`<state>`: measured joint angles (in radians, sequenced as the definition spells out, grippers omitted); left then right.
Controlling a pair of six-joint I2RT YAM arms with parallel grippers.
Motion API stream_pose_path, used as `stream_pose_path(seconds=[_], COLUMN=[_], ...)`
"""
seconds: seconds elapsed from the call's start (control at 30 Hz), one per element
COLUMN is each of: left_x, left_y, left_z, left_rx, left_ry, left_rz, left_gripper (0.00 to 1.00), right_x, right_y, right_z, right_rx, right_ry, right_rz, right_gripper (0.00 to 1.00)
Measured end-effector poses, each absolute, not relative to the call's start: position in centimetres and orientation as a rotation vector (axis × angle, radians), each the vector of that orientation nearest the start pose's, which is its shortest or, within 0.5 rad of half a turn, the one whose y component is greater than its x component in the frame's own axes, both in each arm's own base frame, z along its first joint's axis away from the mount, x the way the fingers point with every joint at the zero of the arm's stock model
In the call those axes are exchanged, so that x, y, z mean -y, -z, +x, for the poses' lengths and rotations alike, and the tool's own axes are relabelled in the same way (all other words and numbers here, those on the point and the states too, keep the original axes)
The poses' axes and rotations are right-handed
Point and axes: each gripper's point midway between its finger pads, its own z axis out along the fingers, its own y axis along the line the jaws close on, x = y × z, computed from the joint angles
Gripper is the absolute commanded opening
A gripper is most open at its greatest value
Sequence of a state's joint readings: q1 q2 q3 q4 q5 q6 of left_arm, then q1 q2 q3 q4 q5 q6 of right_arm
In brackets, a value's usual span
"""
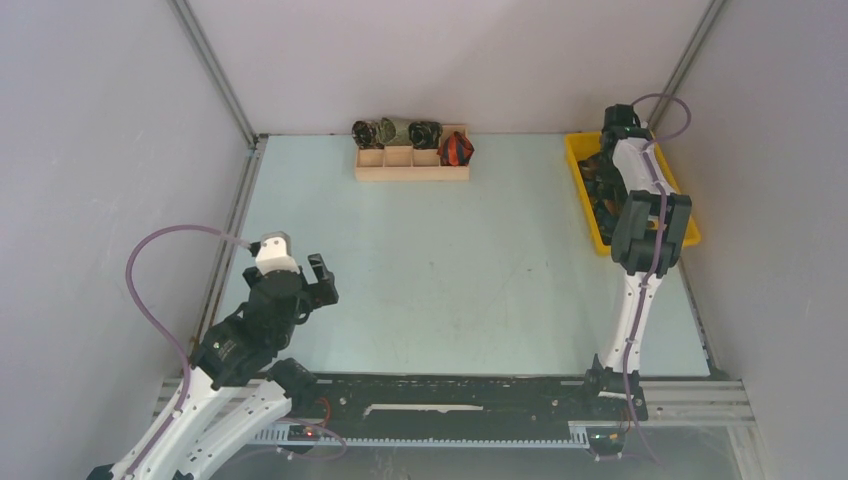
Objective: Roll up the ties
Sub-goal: Pick up the tie from the bin.
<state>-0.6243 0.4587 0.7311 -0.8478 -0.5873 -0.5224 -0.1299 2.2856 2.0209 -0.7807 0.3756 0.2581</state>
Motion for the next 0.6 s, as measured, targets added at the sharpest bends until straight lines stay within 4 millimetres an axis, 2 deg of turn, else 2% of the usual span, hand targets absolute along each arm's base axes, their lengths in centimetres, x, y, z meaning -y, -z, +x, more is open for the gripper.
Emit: stream_pose_path(seconds=[0.17,0.47,0.53,0.6], left_x=[3.9,3.9,3.9,3.9], left_y=[-19.8,-19.8,-19.8,-19.8], left_z=[19.1,19.1,19.1,19.1], left_rx=[-2.026,-2.026,-2.026,-2.026], left_ry=[0.084,0.085,0.085,0.085], left_rz=[-0.229,-0.229,-0.229,-0.229], left_gripper=[1.00,1.00,1.00,1.00], right_x=[11.9,12.0,11.4,10.0], right_y=[-6.9,-7.1,-8.0,-10.2], right_z=[51.4,51.2,51.3,51.4], right_rx=[-2.530,-2.533,-2.523,-2.492], right_ry=[0.444,0.446,0.442,0.431], right_rz=[0.610,0.612,0.596,0.563], right_gripper=[0.00,0.00,0.00,0.00])
